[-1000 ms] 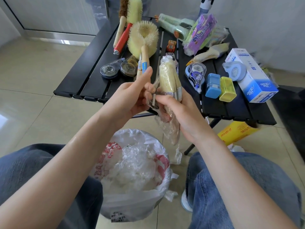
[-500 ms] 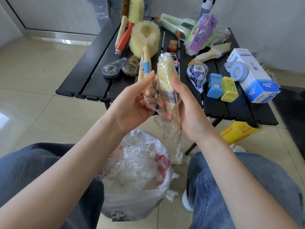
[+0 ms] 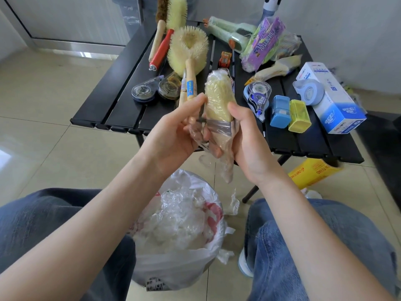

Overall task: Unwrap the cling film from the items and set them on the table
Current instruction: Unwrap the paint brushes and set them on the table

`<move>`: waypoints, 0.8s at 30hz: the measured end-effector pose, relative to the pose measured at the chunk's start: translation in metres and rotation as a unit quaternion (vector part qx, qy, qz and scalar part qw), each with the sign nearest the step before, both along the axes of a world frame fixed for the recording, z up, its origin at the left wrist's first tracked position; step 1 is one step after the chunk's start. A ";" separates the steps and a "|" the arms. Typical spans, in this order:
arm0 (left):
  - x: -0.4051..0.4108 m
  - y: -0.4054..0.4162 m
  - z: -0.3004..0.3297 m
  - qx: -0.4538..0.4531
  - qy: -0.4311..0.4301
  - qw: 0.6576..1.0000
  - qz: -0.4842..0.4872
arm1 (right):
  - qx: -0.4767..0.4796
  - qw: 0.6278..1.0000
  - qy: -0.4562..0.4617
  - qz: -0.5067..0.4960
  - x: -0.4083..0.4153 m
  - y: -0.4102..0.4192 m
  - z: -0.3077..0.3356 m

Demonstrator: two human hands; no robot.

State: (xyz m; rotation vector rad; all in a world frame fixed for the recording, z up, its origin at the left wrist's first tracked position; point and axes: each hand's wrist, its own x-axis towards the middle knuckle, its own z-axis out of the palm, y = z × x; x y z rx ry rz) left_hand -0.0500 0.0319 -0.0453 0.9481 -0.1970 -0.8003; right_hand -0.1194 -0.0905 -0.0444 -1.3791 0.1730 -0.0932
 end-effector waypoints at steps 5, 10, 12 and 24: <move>-0.003 0.001 0.002 -0.006 -0.019 1.000 0.018 | 0.044 0.999 0.010 0.013 -0.003 0.001 0.003; -0.005 0.001 0.005 0.017 -0.023 1.000 0.006 | 0.107 0.993 -0.004 -0.041 -0.003 0.001 0.007; -0.007 0.000 0.008 0.032 -0.023 0.999 -0.005 | 0.103 0.992 -0.020 -0.072 -0.002 -0.001 0.007; -0.004 0.001 0.013 -0.030 0.030 0.998 0.051 | 0.138 0.989 0.000 -0.058 -0.005 -0.001 0.008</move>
